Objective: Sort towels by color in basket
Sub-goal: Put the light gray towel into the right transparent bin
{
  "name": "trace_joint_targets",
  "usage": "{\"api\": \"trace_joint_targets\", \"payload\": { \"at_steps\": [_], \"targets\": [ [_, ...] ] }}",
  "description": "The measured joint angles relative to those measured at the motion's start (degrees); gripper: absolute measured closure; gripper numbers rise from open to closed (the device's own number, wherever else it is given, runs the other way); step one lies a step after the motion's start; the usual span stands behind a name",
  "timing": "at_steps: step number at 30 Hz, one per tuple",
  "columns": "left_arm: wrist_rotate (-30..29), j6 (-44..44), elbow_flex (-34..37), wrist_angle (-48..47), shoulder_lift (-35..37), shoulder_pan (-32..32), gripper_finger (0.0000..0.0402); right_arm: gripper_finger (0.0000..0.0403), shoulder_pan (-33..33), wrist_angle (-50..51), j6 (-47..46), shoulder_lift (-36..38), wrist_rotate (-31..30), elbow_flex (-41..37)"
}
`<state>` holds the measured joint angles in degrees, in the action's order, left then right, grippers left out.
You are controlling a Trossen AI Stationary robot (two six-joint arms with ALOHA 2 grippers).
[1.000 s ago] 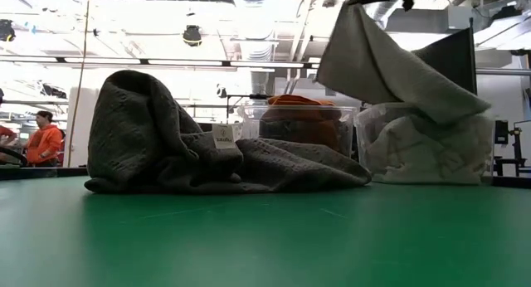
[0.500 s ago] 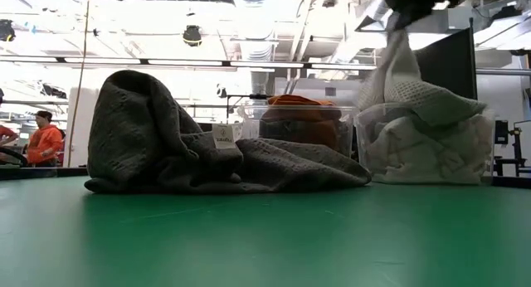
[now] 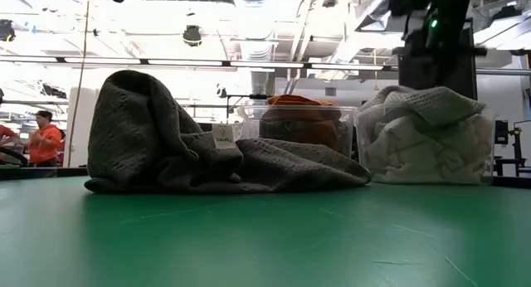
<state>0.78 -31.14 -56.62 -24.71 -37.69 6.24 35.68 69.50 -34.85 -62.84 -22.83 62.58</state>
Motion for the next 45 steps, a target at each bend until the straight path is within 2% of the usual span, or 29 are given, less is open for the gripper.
{"api": "trace_joint_targets", "payload": {
  "at_steps": [3, 7, 10, 16, 20, 25, 29, 37, 41, 45],
  "targets": [
    [0.0, 0.0, 0.0, 0.0, 0.0, 0.0, 0.0136, 0.0385, 4.8, -5.7, 2.6, -3.3, 5.0, -3.4],
    [-0.1, -0.6, 0.0, 0.0, 0.0, 0.0, 0.0136, 0.0385, 11.0, -17.7, 5.2, -7.3, 15.3, -7.2],
    [-0.1, -1.2, 0.0, 0.0, 0.0, 0.0, 0.0136, 0.0385, 14.2, -22.5, 6.3, -11.1, 21.0, -8.8],
    [-0.5, -2.3, 0.0, -0.3, 0.0, 0.0, 0.0136, 0.0384, 15.4, -21.6, 11.2, -19.6, 23.0, -9.1],
    [-0.9, -2.6, 0.0, -0.3, 0.0, 0.0, 0.0136, 0.0373, 15.5, -20.9, 11.4, -22.4, 23.6, -9.0],
    [-0.9, -2.6, 0.0, -0.3, 0.0, 0.0, 0.0136, 0.0347, 15.5, -18.6, 12.6, -20.7, 23.5, -7.8],
    [-0.9, -2.2, 0.0, -0.3, 0.0, 0.0, 0.0136, 0.0318, 16.1, -12.8, 15.0, -17.5, 23.4, -4.4],
    [-0.1, -2.1, 0.0, -0.3, 0.0, 0.0, 0.0136, 0.0226, 16.2, -4.6, 16.7, -9.6, 22.7, 1.9],
    [0.2, -2.2, 0.0, -0.3, 0.0, 0.0, 0.0136, 0.0185, 16.2, -6.7, 13.3, -5.1, 22.7, 3.0],
    [0.2, -2.5, 0.0, -0.3, 0.0, 0.0, 0.0136, 0.0170, 16.2, -13.8, 11.0, -2.6, 22.7, 3.1]
  ]
}}
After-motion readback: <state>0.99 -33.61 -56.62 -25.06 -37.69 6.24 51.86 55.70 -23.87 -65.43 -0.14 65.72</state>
